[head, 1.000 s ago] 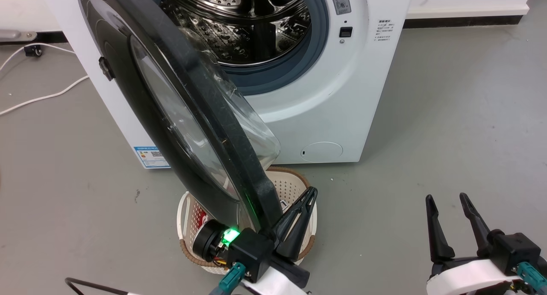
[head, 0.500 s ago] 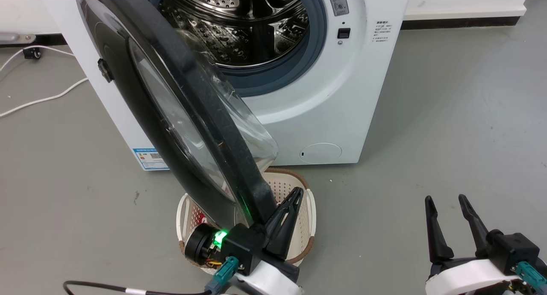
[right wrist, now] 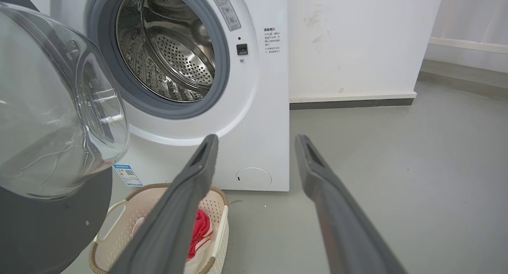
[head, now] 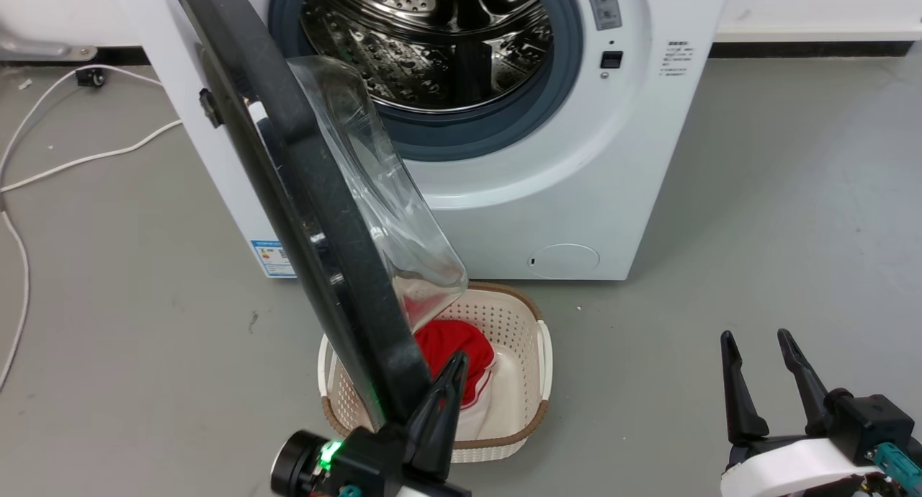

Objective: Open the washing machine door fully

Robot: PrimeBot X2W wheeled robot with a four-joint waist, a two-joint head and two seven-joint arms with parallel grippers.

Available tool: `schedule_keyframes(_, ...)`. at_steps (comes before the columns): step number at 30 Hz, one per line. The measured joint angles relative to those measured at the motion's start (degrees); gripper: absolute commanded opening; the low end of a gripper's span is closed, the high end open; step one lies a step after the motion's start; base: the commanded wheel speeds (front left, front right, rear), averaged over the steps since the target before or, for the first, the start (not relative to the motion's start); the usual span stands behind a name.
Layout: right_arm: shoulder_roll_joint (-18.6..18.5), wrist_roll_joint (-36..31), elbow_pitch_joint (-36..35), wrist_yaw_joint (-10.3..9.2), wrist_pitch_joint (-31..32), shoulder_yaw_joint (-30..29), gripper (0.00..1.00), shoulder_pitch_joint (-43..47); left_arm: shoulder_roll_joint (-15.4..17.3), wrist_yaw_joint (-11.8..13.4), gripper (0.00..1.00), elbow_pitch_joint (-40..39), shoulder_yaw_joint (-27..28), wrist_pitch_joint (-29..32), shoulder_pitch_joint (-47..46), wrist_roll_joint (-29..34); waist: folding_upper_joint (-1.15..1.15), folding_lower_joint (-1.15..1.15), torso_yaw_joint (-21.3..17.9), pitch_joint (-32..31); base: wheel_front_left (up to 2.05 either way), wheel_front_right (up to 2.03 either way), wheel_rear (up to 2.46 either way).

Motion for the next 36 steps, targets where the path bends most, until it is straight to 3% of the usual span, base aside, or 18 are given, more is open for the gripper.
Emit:
schedule_keyframes(9, 0.0, -0.6, -1.3, 0.00, 0.4, -0.9, 1.00, 0.3, 1.4, 3.2, 0.00, -4.6, 0.5, -1.3, 5.6, 0.6, 0.00, 0.00, 4.5, 0.6, 0.00, 0.00, 0.00)
schedule_keyframes(19, 0.0, -1.5, -3.5, 0.00, 1.5, -1.8, 1.00, 0.4, 1.5, 5.4, 0.00, -5.9, 2.0, -2.8, 7.7, 0.2, 0.00, 0.00, 12.2, 1.5, 0.00, 0.00, 0.00)
schedule_keyframes(29, 0.1, -2.5, -5.5, 0.00, 2.4, -3.2, 1.00, 0.2, 1.1, 6.1, 0.00, -5.0, 5.0, -4.8, 7.8, -2.2, 0.00, 0.00, 19.9, 3.2, 0.00, 0.00, 0.00)
schedule_keyframes(36, 0.1, -2.7, -6.7, 0.00, 3.1, -3.2, 1.00, 0.0, 1.9, 6.5, 0.00, -3.2, 9.7, -5.7, 6.6, -3.9, 0.00, 0.01, 22.0, 4.9, 0.00, 0.00, 0.00)
